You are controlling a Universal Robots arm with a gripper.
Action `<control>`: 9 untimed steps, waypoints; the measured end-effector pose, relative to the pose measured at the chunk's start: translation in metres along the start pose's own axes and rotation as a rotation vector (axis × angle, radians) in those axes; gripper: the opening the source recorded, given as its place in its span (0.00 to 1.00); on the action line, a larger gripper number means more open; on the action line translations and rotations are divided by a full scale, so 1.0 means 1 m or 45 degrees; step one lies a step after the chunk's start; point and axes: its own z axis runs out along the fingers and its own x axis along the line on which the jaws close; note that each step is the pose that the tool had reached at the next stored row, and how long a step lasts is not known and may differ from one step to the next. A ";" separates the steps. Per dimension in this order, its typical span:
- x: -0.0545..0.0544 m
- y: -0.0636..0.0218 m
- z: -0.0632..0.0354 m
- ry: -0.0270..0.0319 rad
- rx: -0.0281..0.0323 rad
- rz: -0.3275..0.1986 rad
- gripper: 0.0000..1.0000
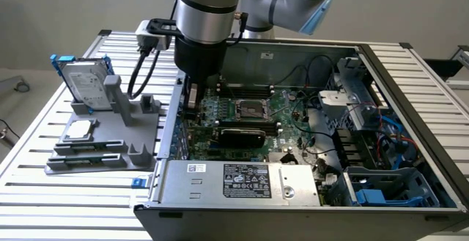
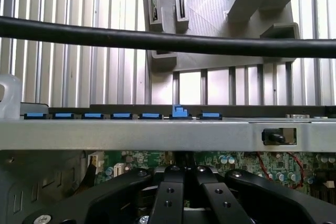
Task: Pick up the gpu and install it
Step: 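Press down on the gpu until it lock into place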
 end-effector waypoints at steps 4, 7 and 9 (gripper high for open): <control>0.000 0.0000 -0.0003 0.0014 -0.0027 0.000 0.11; 0.000 0.0000 -0.0007 0.0023 -0.0037 0.000 0.11; 0.000 0.0000 -0.0010 0.0025 -0.0039 0.000 0.11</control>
